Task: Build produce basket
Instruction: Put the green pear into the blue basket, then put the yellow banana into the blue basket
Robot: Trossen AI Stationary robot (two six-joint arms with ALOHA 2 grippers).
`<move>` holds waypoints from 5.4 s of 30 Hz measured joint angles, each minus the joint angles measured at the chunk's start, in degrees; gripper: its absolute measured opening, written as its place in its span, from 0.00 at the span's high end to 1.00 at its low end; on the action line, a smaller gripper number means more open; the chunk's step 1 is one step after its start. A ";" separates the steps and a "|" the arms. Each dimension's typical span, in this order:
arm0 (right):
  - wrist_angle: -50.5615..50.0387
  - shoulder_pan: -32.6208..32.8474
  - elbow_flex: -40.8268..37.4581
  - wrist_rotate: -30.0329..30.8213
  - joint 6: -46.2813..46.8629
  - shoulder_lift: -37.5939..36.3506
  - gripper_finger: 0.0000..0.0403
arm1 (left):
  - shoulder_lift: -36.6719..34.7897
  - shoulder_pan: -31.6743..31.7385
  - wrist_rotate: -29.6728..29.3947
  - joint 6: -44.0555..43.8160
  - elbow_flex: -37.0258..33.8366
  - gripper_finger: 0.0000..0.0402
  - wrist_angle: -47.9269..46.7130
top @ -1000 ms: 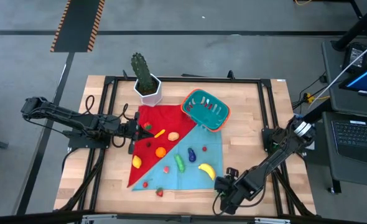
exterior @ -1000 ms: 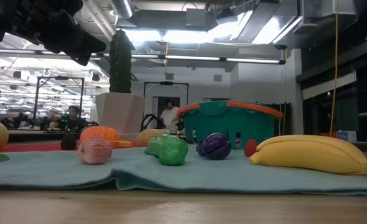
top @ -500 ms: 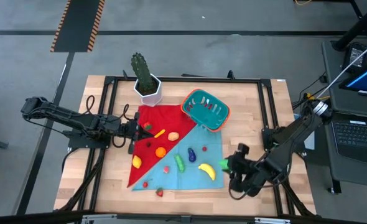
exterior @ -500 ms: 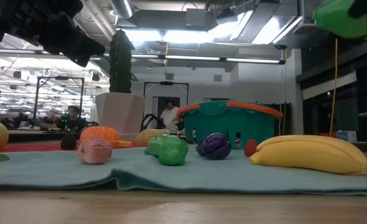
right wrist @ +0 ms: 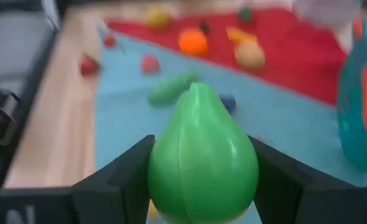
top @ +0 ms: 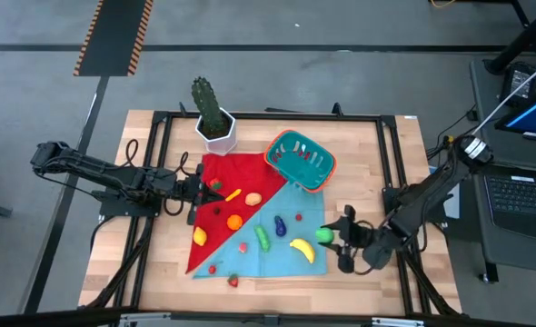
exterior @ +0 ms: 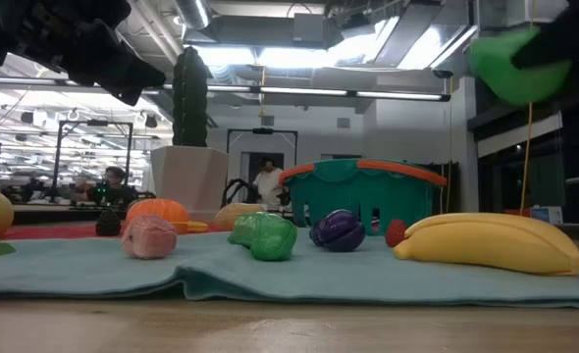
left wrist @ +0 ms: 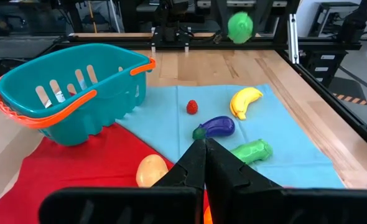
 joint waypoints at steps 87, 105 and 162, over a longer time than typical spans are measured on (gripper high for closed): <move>-24.57 -55.95 11.84 -27.93 -29.05 -8.72 0.47 | 0.02 0.07 -9.51 5.99 0.00 1.00 0.02; -21.27 -61.18 11.86 -30.34 -33.46 4.97 0.47 | 0.02 0.07 -9.51 5.92 0.00 1.00 0.02; -38.43 -51.59 21.63 -30.02 -20.74 0.00 0.57 | 0.02 0.04 -9.49 5.99 0.00 1.00 -1.71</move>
